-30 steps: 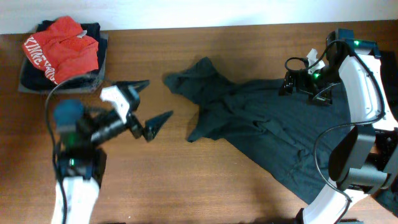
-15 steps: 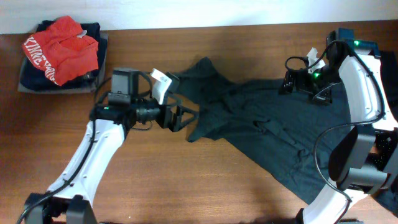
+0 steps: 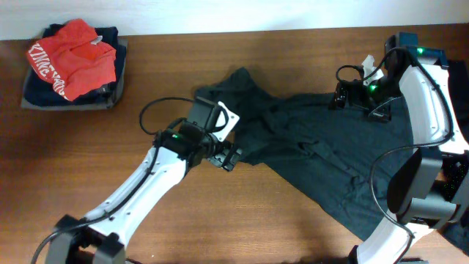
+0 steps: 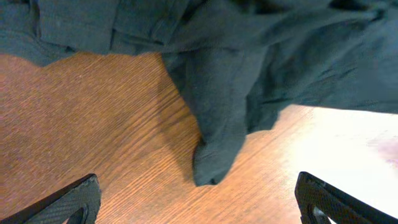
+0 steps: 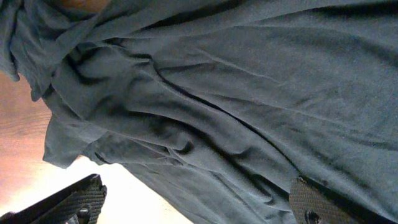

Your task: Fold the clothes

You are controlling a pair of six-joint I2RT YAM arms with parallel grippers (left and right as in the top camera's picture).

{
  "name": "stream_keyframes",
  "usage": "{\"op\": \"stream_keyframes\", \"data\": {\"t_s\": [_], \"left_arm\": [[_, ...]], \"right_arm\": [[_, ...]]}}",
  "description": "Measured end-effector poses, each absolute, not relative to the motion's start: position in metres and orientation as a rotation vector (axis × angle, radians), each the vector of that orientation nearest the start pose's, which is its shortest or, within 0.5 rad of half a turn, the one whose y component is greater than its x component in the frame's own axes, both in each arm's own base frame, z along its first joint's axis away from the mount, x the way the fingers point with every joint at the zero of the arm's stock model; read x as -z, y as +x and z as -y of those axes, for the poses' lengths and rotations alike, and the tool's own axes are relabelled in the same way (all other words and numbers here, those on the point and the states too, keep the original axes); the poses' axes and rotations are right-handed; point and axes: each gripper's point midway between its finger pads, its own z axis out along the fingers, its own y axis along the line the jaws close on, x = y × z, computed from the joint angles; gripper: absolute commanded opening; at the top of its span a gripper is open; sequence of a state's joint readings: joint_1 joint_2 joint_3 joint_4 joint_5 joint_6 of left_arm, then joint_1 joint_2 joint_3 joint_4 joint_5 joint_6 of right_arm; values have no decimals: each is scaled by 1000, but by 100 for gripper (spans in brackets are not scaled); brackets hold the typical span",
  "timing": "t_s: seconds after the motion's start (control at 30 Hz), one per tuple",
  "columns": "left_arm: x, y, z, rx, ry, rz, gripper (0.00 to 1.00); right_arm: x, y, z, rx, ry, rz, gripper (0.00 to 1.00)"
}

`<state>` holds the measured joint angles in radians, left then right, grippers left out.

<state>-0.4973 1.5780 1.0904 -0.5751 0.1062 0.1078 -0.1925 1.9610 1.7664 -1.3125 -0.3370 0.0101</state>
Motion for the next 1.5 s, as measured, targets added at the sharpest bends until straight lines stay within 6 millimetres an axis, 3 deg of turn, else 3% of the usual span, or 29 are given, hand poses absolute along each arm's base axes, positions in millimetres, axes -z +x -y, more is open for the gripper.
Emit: {"op": "stream_keyframes", "data": {"t_s": [0.17, 0.47, 0.7, 0.8, 1.17, 1.3, 1.43, 1.5], "left_arm": [[-86, 331, 199, 257, 832, -2558, 99], [-86, 327, 207, 323, 850, -2554, 99], [-56, 314, 220, 319, 931, -2621, 99], [-55, 309, 222, 302, 954, -2628, 99], [-57, 324, 207, 119, 926, -2611, 99], [-48, 329, 208, 102, 925, -2614, 99], [-33, 332, 211, 106, 933, -2631, 94], [-25, 330, 211, 105, 951, -2646, 84]], "right_arm": [[-133, 388, 18, -504, 292, -3006, 99], [-133, 387, 18, -505, 293, -3009, 99], [-133, 387, 18, -505, 293, -3009, 99], [-133, 387, 18, -505, 293, -3009, 99], [-133, 387, 18, -505, 293, -3008, 99], [-133, 387, 18, -505, 292, -3008, 99], [-133, 386, 17, -507, 295, -3014, 99], [-133, 386, 17, -507, 295, -3015, 99]]}}
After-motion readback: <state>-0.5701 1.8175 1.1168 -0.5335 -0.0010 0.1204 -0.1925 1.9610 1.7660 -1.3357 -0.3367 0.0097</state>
